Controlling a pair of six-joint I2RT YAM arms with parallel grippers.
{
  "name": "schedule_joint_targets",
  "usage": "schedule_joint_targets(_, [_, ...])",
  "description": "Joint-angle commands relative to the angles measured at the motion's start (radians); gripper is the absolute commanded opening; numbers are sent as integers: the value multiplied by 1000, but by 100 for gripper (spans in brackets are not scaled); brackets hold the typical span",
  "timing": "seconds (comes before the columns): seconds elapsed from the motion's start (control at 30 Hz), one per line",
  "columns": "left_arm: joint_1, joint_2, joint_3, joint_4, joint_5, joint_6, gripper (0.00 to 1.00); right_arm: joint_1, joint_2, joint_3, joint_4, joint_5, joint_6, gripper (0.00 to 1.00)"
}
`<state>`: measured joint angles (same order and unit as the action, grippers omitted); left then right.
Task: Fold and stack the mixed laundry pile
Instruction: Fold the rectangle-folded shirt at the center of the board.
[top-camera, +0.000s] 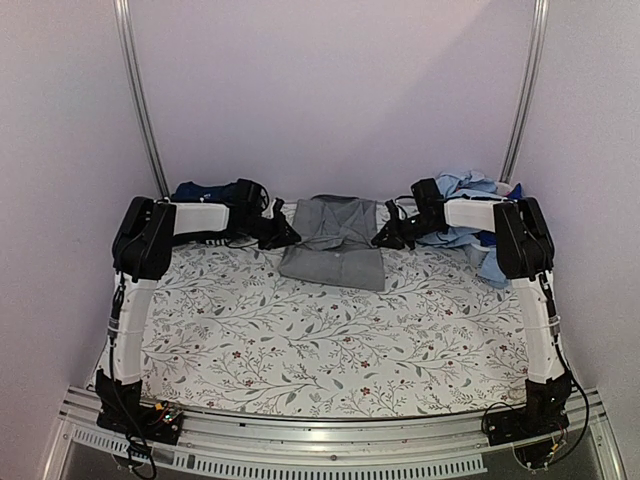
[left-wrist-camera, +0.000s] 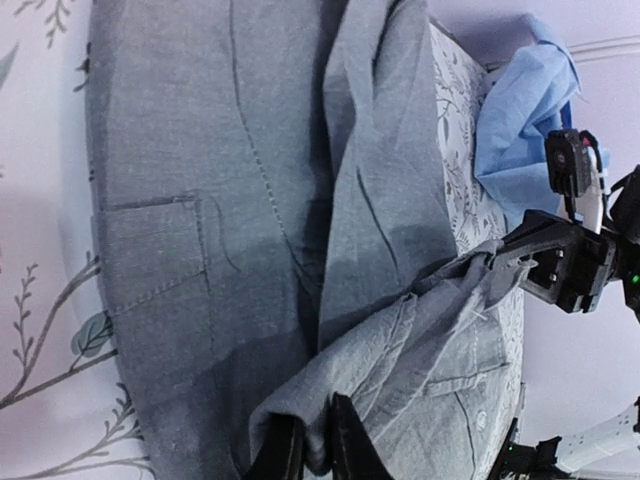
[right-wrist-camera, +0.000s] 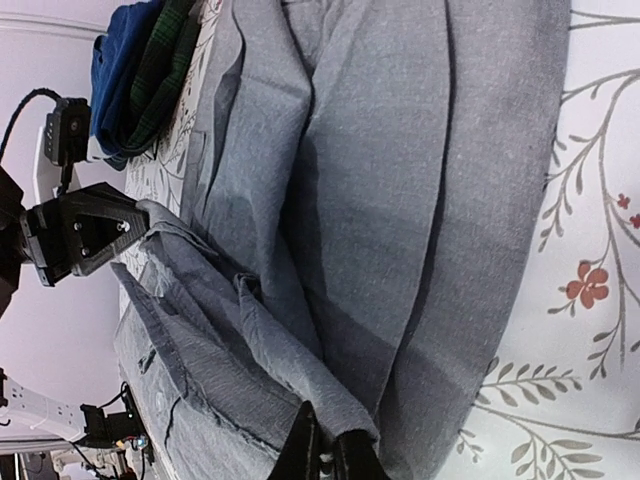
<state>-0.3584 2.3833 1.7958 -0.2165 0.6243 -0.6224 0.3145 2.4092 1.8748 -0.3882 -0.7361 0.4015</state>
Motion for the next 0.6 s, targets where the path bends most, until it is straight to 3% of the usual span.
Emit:
schedule_joint_targets(0.0, [30, 51, 64, -1, -28, 14, 16, -19, 49, 70, 23, 14, 7, 16])
schedule_joint_targets(0.13, [56, 39, 130, -10, -42, 3, 45, -35, 25, 110, 36, 16, 43, 42])
schedule_joint_targets(0.33, [72, -125, 84, -76, -69, 73, 75, -38, -151, 9, 24, 11, 32, 64])
schedule_joint_targets(0.4, [72, -199, 6, -80, -62, 92, 81, -38, -220, -53, 8, -3, 16, 67])
schedule_joint_targets(0.43, [71, -254, -65, -78, -57, 104, 96, -35, -253, -89, 5, -10, 7, 67])
schedule_joint_targets(0.57, [46, -431, -330, -13, -20, 169, 100, 13, -395, -292, 46, -69, -12, 66])
